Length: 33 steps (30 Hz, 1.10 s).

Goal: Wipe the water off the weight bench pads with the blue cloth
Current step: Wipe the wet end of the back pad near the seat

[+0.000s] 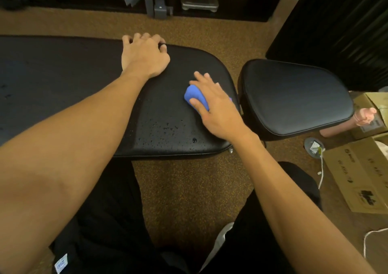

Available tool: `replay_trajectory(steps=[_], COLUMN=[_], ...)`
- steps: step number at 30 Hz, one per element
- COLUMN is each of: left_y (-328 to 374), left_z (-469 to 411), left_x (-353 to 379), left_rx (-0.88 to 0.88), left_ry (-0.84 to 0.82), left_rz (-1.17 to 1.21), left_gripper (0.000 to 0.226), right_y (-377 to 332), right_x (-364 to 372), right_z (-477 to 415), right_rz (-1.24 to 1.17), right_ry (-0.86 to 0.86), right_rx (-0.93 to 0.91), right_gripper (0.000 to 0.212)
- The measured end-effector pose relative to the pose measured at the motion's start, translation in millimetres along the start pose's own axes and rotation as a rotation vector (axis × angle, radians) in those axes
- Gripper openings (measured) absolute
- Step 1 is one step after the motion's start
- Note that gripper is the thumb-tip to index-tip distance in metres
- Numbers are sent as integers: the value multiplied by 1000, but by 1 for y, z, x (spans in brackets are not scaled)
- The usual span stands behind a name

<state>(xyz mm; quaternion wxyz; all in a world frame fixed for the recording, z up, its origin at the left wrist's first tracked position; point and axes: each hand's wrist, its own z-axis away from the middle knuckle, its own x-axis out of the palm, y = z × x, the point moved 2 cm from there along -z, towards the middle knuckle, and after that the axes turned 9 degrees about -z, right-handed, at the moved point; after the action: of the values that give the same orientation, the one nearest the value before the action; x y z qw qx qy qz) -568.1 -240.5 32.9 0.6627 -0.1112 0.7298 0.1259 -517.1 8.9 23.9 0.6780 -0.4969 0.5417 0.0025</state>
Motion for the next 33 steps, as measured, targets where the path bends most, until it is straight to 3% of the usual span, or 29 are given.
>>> replay_trajectory(steps=[3, 8, 14, 19, 24, 30, 33], left_y=[-1, -1, -1, -1, -1, -1, -2], left_z=[0, -1, -2, -1, -1, 1, 2], left_x=[1, 2, 3, 2, 4, 1, -1], left_rx=[1, -10, -12, -10, -6, -1, 2], left_ry=[3, -5, -6, -3, 0, -1, 3], left_rz=[2, -10, -5, 3, 9, 32, 56], left_gripper=[47, 48, 48, 47, 47, 46, 46], right_y=[7, 10, 7, 7, 3, 1, -12], right_x=[-5, -10, -7, -3, -1, 4, 14], right_z=[18, -11, 6, -19, 2, -32, -22], right_rz=[4, 11, 12, 35, 21, 14, 11], right_ry=[-82, 25, -133, -7, -143, 27, -75], right_rx=[-79, 61, -113, 15, -128, 29, -97], right_gripper=[52, 51, 52, 54, 52, 52, 52])
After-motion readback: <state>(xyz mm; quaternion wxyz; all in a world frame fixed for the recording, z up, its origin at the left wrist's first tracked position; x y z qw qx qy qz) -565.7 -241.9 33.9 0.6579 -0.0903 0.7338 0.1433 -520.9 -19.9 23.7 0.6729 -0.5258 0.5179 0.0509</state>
